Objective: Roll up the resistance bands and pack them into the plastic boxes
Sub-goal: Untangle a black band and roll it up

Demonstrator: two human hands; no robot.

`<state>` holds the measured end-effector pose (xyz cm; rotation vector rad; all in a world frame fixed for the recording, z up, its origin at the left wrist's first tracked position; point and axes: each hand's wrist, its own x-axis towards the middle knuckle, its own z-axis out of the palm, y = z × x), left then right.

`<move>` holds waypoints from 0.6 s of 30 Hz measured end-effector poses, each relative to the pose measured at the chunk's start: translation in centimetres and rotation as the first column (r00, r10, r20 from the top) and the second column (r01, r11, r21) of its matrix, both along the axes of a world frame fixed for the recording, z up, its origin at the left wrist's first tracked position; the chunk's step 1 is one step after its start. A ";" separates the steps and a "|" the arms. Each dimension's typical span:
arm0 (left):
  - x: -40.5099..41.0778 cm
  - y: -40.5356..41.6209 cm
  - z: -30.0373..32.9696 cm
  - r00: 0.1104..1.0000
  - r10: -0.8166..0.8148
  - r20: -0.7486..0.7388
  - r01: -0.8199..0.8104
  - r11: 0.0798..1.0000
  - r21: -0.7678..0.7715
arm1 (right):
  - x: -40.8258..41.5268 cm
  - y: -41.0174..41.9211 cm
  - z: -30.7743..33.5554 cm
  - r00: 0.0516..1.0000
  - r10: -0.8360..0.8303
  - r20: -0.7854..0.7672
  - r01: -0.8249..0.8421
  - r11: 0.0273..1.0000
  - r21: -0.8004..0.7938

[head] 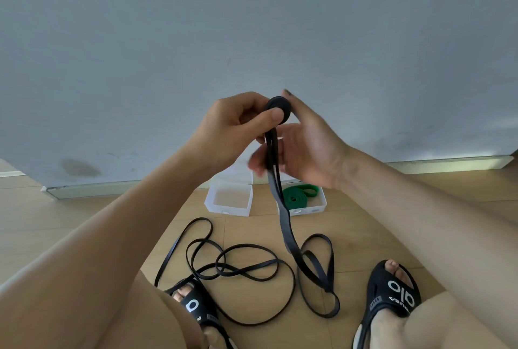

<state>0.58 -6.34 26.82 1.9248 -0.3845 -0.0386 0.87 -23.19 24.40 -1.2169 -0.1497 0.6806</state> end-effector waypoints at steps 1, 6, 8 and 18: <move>0.0 0.2 0.1 1.000 -0.009 -0.014 0.009 1.000 -0.012 | -0.3 0.2 0.1 0.999 0.039 0.006 -0.039 0.999 -0.026; 0.6 1.8 -0.2 1.000 -0.022 -0.003 0.022 1.000 -0.010 | -0.9 -0.5 0.8 0.995 0.036 0.089 -0.021 0.985 -0.169; 0.6 2.0 -0.3 0.999 -0.037 -0.010 0.037 0.999 0.004 | -1.0 -0.5 0.8 0.997 0.018 0.075 -0.002 0.980 -0.200; 0.8 3.0 -1.1 0.974 -0.131 0.183 0.073 0.953 0.294 | -0.7 -1.3 0.2 0.995 -0.013 0.097 0.038 0.965 -0.258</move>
